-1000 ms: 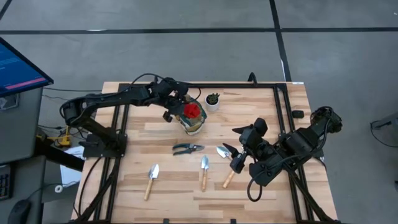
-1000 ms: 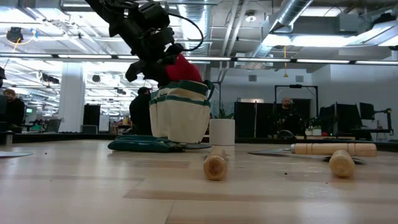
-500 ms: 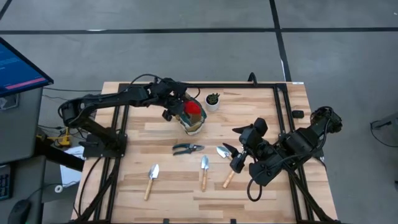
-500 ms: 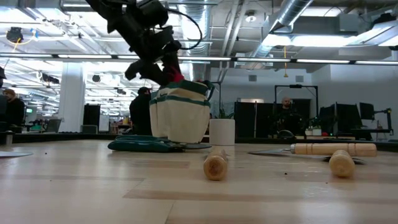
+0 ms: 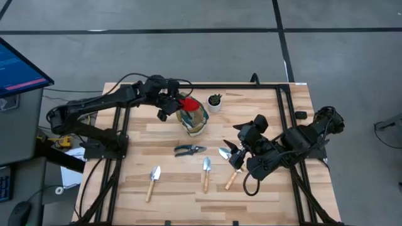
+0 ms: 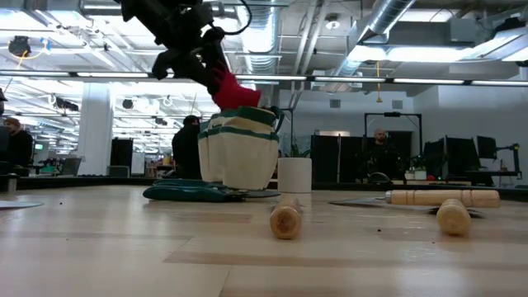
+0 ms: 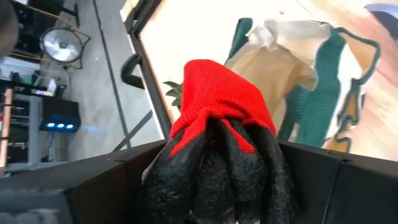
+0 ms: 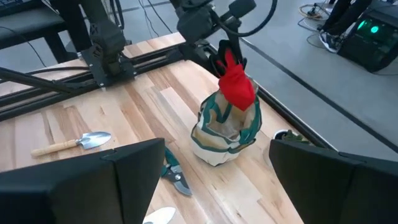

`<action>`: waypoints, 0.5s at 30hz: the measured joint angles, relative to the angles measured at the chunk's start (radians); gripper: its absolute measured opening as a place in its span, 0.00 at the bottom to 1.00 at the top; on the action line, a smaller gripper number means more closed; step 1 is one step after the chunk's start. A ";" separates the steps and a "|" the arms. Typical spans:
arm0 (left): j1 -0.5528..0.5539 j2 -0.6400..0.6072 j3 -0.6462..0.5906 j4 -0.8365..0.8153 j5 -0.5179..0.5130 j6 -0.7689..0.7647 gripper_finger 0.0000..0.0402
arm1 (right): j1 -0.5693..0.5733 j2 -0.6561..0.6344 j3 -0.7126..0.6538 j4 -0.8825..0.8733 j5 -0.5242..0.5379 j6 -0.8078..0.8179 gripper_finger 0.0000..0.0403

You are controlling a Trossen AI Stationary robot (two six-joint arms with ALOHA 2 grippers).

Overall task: Pick & Place Garden tools in Gardening bag
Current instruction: Put the red gloves into the white gardening bag

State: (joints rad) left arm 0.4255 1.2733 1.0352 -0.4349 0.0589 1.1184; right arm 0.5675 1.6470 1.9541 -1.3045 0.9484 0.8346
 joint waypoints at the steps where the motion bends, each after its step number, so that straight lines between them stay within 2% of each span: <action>1: 0.000 0.009 0.000 0.000 0.001 -0.001 0.60 | -0.003 0.000 0.000 0.001 -0.010 -0.002 0.70; 8: -0.008 0.072 -0.001 0.000 -0.008 -0.002 0.60 | -0.005 0.000 0.000 0.015 -0.035 -0.004 0.70; 15: -0.023 0.097 -0.001 0.004 -0.107 -0.038 0.62 | -0.005 0.000 0.000 0.034 -0.066 0.001 0.70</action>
State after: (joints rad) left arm 0.4030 1.3701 1.0340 -0.4308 -0.0479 1.0802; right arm 0.5621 1.6470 1.9541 -1.2709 0.8826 0.8360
